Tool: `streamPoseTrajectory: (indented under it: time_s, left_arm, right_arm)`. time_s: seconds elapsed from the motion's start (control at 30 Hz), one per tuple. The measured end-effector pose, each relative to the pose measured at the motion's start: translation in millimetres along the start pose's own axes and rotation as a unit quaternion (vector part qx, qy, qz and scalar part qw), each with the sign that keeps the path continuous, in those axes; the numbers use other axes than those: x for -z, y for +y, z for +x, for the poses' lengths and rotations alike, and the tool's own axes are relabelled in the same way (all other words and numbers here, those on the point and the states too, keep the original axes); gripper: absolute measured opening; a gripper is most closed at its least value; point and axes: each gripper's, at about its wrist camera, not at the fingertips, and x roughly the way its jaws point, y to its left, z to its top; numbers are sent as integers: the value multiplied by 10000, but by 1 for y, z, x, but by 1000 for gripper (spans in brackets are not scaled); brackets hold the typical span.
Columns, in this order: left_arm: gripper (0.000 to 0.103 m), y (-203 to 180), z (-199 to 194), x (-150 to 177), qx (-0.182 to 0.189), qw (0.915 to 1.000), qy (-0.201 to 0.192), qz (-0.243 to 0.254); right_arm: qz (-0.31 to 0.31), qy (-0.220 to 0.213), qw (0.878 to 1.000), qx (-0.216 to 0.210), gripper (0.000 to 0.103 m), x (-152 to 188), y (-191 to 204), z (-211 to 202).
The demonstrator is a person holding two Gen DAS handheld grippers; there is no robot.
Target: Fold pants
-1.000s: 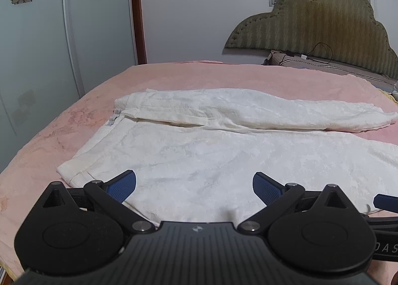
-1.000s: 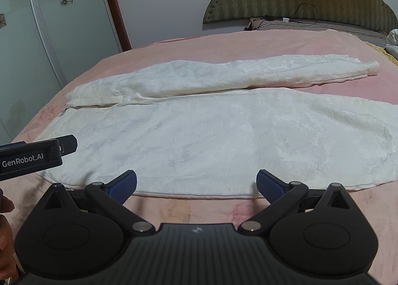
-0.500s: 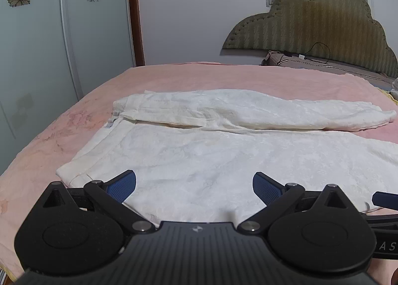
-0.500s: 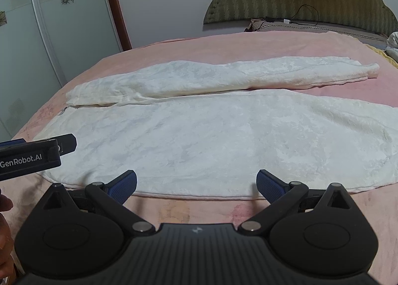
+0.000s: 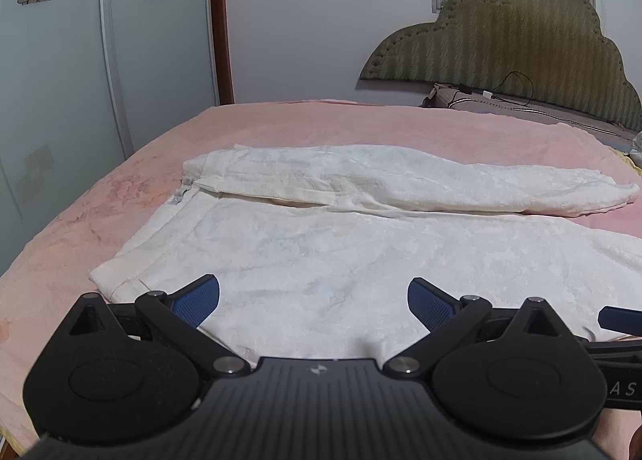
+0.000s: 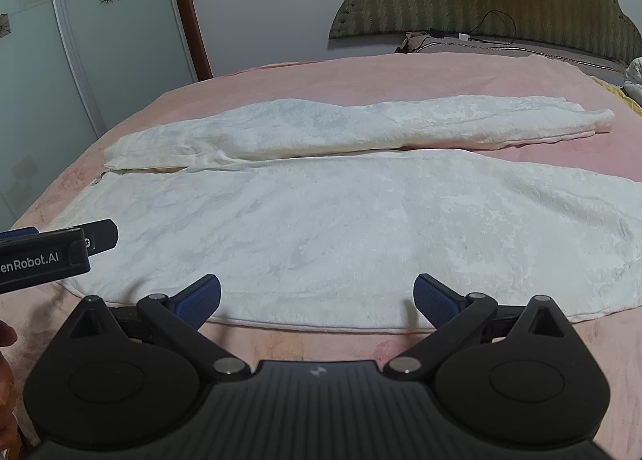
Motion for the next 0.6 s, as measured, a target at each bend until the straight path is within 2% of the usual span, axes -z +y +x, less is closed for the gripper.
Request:
streamPoseTrajectory:
  time_s: [0.6]
  left_arm:
    - [102,8,18,-10,37,10000,41,45]
  right_arm:
    - [-207,137,9996,-97,103,-19,9,28]
